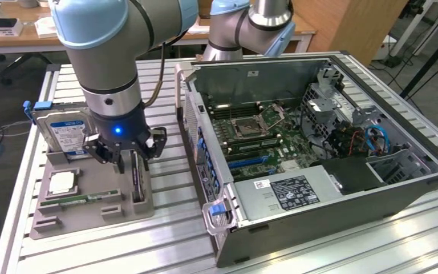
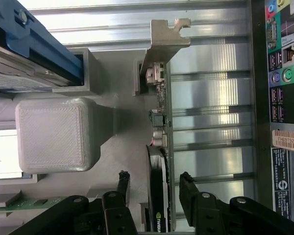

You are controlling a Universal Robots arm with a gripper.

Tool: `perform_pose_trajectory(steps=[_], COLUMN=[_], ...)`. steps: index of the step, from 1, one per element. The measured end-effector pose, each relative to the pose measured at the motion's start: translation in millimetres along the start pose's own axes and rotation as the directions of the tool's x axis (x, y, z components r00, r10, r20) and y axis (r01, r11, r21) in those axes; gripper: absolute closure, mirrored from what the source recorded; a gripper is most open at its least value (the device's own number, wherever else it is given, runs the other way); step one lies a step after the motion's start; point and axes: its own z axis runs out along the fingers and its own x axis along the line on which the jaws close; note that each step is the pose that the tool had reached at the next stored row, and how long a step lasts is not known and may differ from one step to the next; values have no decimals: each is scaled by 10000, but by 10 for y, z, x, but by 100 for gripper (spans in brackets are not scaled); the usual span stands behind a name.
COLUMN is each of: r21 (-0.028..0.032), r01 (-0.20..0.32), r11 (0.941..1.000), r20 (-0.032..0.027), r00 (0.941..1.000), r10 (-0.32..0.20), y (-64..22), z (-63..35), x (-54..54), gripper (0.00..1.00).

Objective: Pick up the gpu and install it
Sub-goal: 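Pick up the gpu and move the gpu toward the slot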

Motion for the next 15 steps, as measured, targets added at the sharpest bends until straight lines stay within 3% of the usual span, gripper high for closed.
perform_pose_trajectory(steps=[15], r21=[2], r01=[1], r11=[10000], r20=[-5], r00=[10000], r10=[-1], y=[1], z=[-22], x=[-2], gripper=[47])
